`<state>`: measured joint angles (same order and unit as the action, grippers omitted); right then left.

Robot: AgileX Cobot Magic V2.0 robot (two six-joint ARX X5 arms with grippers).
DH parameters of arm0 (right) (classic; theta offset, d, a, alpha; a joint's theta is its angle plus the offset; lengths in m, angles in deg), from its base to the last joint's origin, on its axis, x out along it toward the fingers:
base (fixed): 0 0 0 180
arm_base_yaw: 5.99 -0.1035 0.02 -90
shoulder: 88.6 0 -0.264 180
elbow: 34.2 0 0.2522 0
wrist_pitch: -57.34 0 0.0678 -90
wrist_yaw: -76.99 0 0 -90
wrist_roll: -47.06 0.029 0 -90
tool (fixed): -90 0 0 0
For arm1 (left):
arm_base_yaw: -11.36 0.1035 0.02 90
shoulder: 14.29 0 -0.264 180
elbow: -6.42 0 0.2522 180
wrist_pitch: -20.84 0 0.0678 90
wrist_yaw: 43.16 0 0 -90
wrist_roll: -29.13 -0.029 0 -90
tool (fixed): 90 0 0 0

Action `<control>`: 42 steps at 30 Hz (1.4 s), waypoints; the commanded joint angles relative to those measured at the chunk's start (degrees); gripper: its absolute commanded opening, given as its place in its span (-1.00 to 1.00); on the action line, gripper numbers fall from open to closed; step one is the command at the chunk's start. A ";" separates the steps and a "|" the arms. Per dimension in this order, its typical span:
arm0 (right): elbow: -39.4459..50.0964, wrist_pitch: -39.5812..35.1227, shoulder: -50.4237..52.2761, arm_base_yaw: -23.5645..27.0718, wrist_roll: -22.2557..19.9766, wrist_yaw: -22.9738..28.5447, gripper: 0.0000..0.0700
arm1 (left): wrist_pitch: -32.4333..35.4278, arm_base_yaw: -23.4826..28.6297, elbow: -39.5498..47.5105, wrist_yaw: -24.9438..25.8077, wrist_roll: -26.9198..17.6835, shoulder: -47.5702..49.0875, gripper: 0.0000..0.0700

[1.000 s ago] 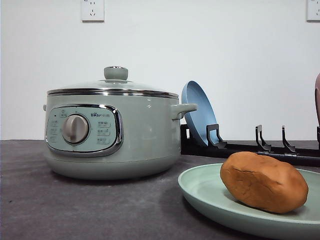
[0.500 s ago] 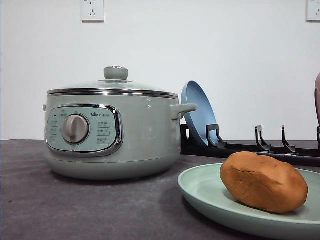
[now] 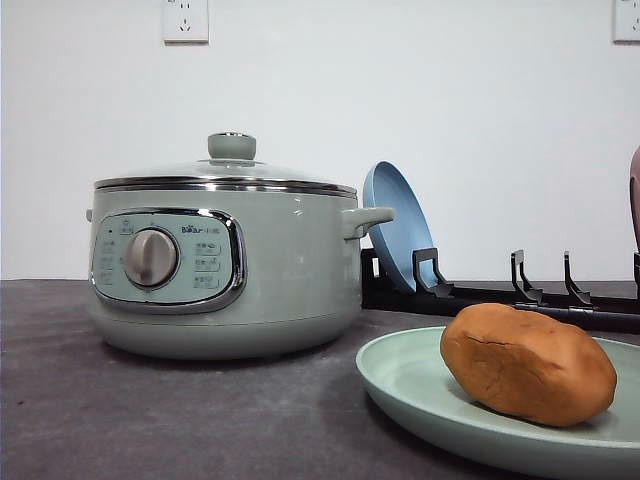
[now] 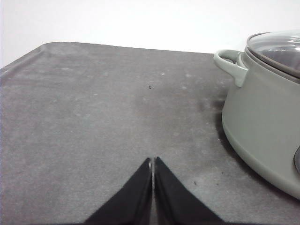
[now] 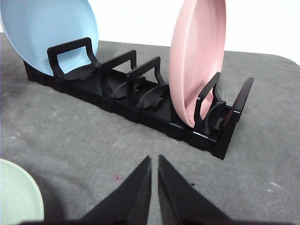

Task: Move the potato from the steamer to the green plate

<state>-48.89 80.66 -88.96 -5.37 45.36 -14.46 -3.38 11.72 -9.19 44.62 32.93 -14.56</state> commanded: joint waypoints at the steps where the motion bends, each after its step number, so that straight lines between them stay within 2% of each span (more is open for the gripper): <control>1: 0.28 -0.79 0.15 -0.11 -0.27 0.00 -0.96 | -0.26 0.00 1.18 -0.42 0.07 0.09 -1.00; 42: 0.28 -0.79 0.15 -0.11 -0.27 0.00 -0.96 | -0.27 0.00 1.18 -0.42 0.07 0.09 -1.00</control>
<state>-48.89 80.66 -88.96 -5.37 45.36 -14.46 -3.38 11.72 -9.19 44.62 32.93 -14.56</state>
